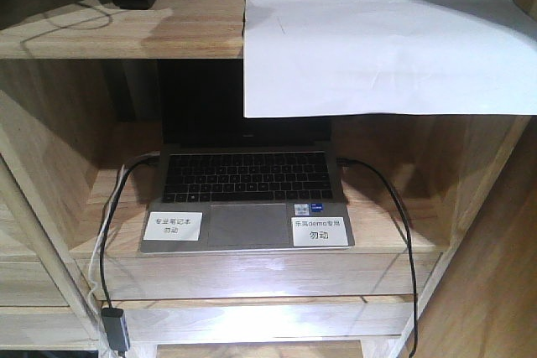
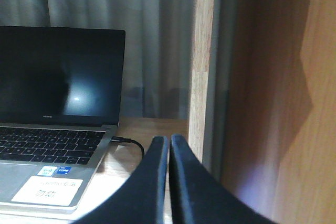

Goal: Grab stapler and paper to desk for stapling
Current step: 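Close the left gripper on the black stapler and lift it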

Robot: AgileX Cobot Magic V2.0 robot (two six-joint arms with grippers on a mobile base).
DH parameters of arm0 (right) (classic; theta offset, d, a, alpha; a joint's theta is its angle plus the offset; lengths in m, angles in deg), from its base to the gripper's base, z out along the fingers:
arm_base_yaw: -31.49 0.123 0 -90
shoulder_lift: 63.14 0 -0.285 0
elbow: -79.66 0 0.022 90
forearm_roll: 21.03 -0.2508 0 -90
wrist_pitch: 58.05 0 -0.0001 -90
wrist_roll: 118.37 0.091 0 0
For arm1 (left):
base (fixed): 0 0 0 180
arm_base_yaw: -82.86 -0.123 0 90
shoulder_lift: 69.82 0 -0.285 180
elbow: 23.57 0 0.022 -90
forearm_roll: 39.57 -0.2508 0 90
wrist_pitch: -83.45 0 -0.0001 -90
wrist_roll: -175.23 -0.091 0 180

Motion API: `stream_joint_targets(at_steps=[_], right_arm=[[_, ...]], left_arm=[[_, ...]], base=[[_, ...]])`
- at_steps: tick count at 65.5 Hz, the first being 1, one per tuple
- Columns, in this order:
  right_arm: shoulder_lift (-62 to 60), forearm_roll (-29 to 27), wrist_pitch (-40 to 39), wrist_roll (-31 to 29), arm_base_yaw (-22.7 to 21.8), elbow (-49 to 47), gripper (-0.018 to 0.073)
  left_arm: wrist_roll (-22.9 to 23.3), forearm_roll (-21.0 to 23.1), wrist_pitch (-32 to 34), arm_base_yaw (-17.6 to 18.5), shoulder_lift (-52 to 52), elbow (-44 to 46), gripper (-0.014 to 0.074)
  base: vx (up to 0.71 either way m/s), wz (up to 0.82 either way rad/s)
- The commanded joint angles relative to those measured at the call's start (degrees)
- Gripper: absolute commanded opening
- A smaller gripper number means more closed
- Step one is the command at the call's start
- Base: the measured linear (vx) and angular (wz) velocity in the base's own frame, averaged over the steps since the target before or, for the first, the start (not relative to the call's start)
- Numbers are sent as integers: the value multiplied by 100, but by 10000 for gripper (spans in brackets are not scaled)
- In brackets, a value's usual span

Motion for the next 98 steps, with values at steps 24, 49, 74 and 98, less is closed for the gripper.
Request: stream_joint_targets(at_steps=[24, 49, 74, 98], right_arm=[[-82, 9, -416, -70, -36, 20, -9], [-82, 9, -416, -70, -36, 20, -9], [-82, 9, -416, -70, -36, 20, -9], [-82, 9, -416, -70, -36, 20, -9]], left_arm=[[-168, 35, 567, 30, -690, 173, -8], [-985, 380, -141, 35, -1413, 168, -8], [-1171, 667, 1068, 35, -2844, -1979, -7], [-1469, 992, 2316, 35, -4833, -4807, -7]], base=[[0, 0], [0, 0], [0, 0], [0, 0]])
